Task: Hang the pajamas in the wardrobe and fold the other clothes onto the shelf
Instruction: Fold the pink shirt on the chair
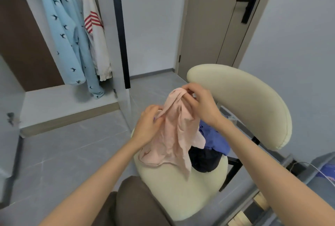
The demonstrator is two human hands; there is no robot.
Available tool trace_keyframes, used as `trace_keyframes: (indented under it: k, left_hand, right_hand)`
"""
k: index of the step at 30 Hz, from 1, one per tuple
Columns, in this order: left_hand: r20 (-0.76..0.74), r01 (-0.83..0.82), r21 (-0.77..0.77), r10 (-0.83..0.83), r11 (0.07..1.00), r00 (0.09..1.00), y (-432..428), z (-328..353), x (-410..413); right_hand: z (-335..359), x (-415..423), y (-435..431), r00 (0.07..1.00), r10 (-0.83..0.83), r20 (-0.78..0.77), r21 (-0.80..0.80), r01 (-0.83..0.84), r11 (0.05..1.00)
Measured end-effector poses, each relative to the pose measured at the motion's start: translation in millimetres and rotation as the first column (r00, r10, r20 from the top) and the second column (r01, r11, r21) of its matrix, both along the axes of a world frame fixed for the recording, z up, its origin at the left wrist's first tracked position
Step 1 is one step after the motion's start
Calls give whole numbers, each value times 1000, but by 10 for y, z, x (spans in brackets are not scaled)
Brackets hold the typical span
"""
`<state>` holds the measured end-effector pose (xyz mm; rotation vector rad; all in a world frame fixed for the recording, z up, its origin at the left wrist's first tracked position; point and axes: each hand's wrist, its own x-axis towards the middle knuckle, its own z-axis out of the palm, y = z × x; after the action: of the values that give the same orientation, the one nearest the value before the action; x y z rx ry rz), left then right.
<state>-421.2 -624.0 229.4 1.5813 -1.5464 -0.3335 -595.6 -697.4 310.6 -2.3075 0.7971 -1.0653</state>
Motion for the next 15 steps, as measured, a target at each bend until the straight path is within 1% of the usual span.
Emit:
trace_keyframes:
  k: [3, 5, 6, 8, 9, 10, 11, 13, 14, 15]
  left_hand:
    - [-141, -79, -41, 73, 996, 987, 60, 292, 131]
    - [-187, -127, -88, 109, 988, 976, 103, 519, 249]
    - [-199, -151, -119, 125, 981, 972, 125, 638, 310]
    - [-235, -171, -168, 129, 971, 963, 192, 863, 429]
    - [-230, -172, -186, 128, 967, 965, 236, 950, 485]
    - [-203, -177, -197, 136, 964, 970, 284, 1012, 537]
    - [-147, -192, -197, 164, 961, 975, 325, 1047, 587]
    - [-2, -237, -172, 241, 956, 971, 420, 1067, 651]
    - [24, -249, -164, 257, 954, 966, 471, 1078, 655]
    - [4, -239, -160, 243, 958, 970, 526, 1094, 643]
  right_hand:
    - [241, 105, 70, 996, -7, 93, 3, 7, 1000]
    - [385, 148, 95, 992, -45, 120, -1, 45, 999]
    - [453, 165, 105, 992, -77, 103, -29, 80, 996]
    - [581, 200, 114, 986, -168, 18, -87, 169, 982]
    - [647, 224, 120, 982, -188, -18, -72, 186, 980]
    - [710, 254, 139, 986, -165, -39, -21, 164, 986]
    - [769, 293, 172, 994, -106, -35, 53, 108, 993]
    - [868, 394, 259, 1000, -1, 25, 177, -4, 984]
    - [907, 449, 303, 998, 23, 65, 218, -36, 975]
    - [936, 509, 345, 993, 38, 113, 255, -66, 965]
